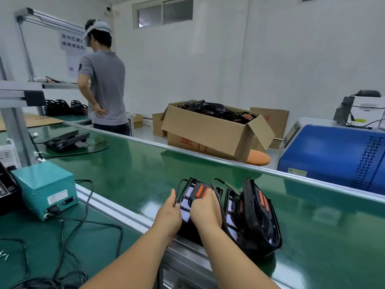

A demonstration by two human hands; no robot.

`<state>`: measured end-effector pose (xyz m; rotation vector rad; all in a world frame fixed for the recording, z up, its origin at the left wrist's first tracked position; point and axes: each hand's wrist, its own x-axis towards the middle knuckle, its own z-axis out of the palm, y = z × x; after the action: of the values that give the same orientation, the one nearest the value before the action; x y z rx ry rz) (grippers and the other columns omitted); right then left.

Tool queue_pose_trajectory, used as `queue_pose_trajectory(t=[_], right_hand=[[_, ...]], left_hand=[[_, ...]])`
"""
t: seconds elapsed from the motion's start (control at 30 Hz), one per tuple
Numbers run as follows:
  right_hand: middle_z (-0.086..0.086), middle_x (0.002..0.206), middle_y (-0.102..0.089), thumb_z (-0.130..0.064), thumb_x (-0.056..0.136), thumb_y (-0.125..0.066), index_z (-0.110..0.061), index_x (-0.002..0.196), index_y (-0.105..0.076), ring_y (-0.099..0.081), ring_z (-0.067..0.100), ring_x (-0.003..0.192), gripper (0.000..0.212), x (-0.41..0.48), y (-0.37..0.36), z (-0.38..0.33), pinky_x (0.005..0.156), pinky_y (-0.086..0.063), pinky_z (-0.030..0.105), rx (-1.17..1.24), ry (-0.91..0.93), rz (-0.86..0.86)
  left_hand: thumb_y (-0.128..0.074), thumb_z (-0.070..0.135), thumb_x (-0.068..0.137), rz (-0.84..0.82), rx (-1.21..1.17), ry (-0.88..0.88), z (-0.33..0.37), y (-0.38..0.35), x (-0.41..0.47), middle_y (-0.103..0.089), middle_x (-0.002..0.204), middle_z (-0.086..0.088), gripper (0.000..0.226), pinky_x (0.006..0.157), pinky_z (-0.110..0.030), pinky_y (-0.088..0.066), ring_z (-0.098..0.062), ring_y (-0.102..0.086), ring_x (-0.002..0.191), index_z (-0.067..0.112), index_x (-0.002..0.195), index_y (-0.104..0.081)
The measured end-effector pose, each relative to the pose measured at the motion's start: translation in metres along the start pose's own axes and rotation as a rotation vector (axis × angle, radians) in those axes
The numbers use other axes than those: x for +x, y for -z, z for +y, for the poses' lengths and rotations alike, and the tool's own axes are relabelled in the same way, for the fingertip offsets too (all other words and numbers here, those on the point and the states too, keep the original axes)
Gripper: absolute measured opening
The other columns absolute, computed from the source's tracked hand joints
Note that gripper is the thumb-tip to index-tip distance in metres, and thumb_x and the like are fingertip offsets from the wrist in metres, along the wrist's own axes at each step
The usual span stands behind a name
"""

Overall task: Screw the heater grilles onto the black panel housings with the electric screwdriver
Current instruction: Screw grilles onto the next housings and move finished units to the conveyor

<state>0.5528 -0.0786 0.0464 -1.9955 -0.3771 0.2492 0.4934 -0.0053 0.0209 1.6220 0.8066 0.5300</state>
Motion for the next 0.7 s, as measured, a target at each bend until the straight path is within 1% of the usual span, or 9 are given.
queue_pose_trajectory(t=[0.03, 0.07, 0.1, 0.17, 0.23, 0.3, 0.4, 0.53, 0.7], right_hand=[[0.006, 0.106, -0.049, -0.006, 0.092, -0.045, -0.015, 0.105, -0.045, -0.048, 0.026, 0.095, 0.017, -0.001, 0.0, -0.003, 0.077, -0.042, 0.02, -0.091, -0.001, 0.001], [0.009, 0.118, -0.052, -0.009, 0.09, -0.046, -0.01, 0.115, -0.049, -0.051, 0.03, 0.107, 0.025, -0.002, 0.0, -0.007, 0.092, -0.044, 0.026, -0.181, 0.007, 0.004], [0.008, 0.13, -0.052, -0.011, 0.089, -0.046, -0.008, 0.125, -0.05, -0.051, 0.03, 0.121, 0.036, -0.002, -0.002, -0.009, 0.102, -0.042, 0.033, -0.228, 0.008, 0.004], [0.007, 0.147, -0.044, -0.01, 0.09, -0.043, -0.007, 0.137, -0.045, -0.04, 0.027, 0.138, 0.047, -0.004, -0.007, -0.013, 0.112, -0.035, 0.04, -0.25, 0.012, -0.001], [0.006, 0.156, -0.034, -0.009, 0.091, -0.04, -0.006, 0.141, -0.041, -0.028, 0.024, 0.147, 0.049, -0.006, -0.014, -0.018, 0.118, -0.027, 0.039, -0.253, 0.039, -0.007], [0.007, 0.16, -0.029, -0.007, 0.093, -0.037, -0.004, 0.144, -0.038, -0.024, 0.025, 0.148, 0.051, -0.008, -0.025, -0.023, 0.118, -0.026, 0.039, -0.24, 0.078, -0.045], [0.008, 0.161, -0.027, -0.005, 0.095, -0.035, -0.002, 0.148, -0.033, -0.027, 0.025, 0.147, 0.053, -0.016, -0.045, -0.037, 0.115, -0.032, 0.039, -0.18, 0.144, -0.108], [0.015, 0.158, -0.031, -0.005, 0.099, -0.035, 0.003, 0.143, -0.037, -0.038, 0.028, 0.14, 0.045, -0.033, -0.082, -0.061, 0.106, -0.036, 0.032, -0.17, 0.234, -0.195], [0.013, 0.154, -0.039, -0.008, 0.1, -0.036, 0.002, 0.144, -0.039, -0.044, 0.029, 0.135, 0.045, -0.067, -0.132, -0.093, 0.102, -0.037, 0.029, -0.09, 0.325, -0.318]], left_hand=[[-0.032, 0.014, 0.106, 0.012, 0.05, -0.009, 0.001, 0.001, 0.001, -0.055, 0.135, -0.004, 0.056, 0.088, -0.026, -0.041, -0.024, -0.055, 0.116, 0.028, 0.158, -0.015], [-0.031, 0.017, 0.106, -0.009, 0.096, -0.016, 0.004, 0.002, 0.0, -0.057, 0.124, -0.004, 0.058, 0.084, -0.027, -0.041, -0.022, -0.055, 0.109, 0.029, 0.159, -0.01], [-0.031, 0.02, 0.107, -0.014, 0.126, -0.022, 0.009, 0.003, -0.002, -0.056, 0.127, -0.004, 0.059, 0.087, -0.029, -0.041, -0.021, -0.054, 0.112, 0.029, 0.159, -0.004], [-0.03, 0.024, 0.107, 0.006, 0.128, -0.031, 0.019, 0.009, -0.002, -0.031, 0.159, -0.009, 0.061, 0.112, -0.035, -0.029, -0.026, -0.033, 0.143, 0.025, 0.159, 0.002], [-0.028, 0.026, 0.108, 0.027, 0.139, -0.035, 0.027, 0.02, -0.003, -0.004, 0.167, -0.005, 0.06, 0.122, -0.037, -0.01, -0.021, -0.004, 0.154, 0.02, 0.159, 0.002], [-0.026, 0.028, 0.108, 0.056, 0.14, -0.036, 0.032, 0.036, -0.003, -0.002, 0.167, -0.001, 0.057, 0.124, -0.038, -0.007, -0.018, -0.001, 0.154, 0.019, 0.159, -0.003], [-0.027, 0.031, 0.107, 0.119, 0.088, -0.021, 0.039, 0.067, -0.008, -0.013, 0.166, 0.001, 0.053, 0.122, -0.039, -0.016, -0.02, -0.015, 0.151, 0.025, 0.158, -0.014], [-0.031, 0.029, 0.107, 0.248, 0.014, -0.06, 0.035, 0.117, -0.021, -0.03, 0.16, 0.001, 0.049, 0.107, -0.028, -0.027, -0.019, -0.033, 0.142, 0.025, 0.155, -0.027], [-0.034, 0.027, 0.107, 0.425, -0.033, -0.073, 0.018, 0.187, -0.043, -0.038, 0.155, -0.001, 0.045, 0.099, -0.024, -0.027, -0.017, -0.037, 0.138, 0.021, 0.151, -0.036]])
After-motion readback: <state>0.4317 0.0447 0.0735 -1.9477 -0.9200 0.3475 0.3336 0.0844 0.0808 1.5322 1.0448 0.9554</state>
